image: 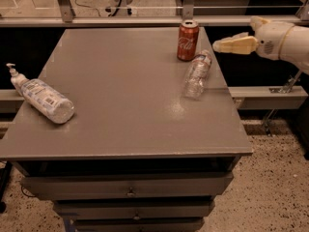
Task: Move coke can near water bottle
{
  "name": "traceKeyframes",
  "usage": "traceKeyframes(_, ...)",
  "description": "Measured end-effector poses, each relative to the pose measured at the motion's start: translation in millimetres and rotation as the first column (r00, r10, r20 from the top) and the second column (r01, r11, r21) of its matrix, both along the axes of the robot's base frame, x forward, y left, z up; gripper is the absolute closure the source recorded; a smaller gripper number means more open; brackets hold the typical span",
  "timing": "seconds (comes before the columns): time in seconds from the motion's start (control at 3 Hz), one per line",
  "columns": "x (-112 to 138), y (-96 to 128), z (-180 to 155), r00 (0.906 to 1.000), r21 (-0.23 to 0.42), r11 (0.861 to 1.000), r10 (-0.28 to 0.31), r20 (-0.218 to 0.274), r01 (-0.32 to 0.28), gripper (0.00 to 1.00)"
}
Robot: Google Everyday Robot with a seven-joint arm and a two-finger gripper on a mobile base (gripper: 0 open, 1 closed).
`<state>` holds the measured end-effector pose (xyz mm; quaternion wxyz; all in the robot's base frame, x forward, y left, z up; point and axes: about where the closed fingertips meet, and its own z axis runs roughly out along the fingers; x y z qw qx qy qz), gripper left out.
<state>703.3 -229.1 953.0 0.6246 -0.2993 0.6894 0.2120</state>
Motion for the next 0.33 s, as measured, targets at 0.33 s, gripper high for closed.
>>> traceKeyframes(0.33,-3.5,-8.8,-0.6,0.9999,-0.005,1.0,-0.012,0.005,0.012,0.0)
